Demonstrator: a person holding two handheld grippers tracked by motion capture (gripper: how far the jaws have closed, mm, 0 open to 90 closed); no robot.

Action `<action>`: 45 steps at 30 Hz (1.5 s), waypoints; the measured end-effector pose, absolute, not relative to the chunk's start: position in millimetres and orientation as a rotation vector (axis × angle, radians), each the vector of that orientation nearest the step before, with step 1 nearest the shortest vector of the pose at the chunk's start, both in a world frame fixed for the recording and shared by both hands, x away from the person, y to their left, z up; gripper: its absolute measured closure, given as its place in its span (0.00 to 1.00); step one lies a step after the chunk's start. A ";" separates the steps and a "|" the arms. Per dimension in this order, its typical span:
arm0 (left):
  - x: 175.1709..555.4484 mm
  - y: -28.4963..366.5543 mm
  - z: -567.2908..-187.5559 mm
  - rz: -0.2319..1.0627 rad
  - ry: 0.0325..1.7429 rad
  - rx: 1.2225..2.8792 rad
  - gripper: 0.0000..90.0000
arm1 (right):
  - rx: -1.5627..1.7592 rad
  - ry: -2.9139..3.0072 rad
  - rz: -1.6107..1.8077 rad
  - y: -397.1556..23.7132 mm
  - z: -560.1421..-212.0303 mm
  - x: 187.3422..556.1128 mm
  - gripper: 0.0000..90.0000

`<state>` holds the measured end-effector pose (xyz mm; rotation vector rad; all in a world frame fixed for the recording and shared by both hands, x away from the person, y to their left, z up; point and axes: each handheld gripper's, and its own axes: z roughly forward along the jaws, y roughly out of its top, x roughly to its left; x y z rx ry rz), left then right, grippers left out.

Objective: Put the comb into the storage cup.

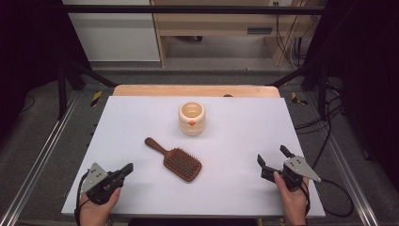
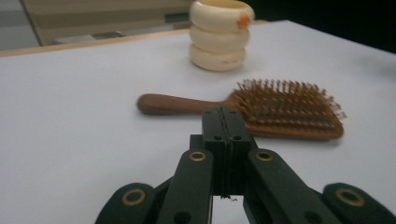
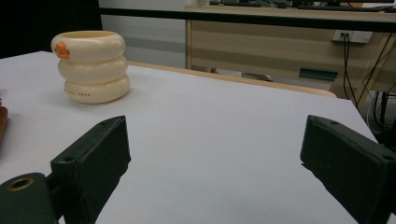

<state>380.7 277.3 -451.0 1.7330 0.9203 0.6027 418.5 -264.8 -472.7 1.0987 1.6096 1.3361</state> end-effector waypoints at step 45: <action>435.0 116.1 -471.8 0.467 0.626 2.362 1.00 | 1.097 1.631 1.318 -263.2 -473.0 416.7 0.09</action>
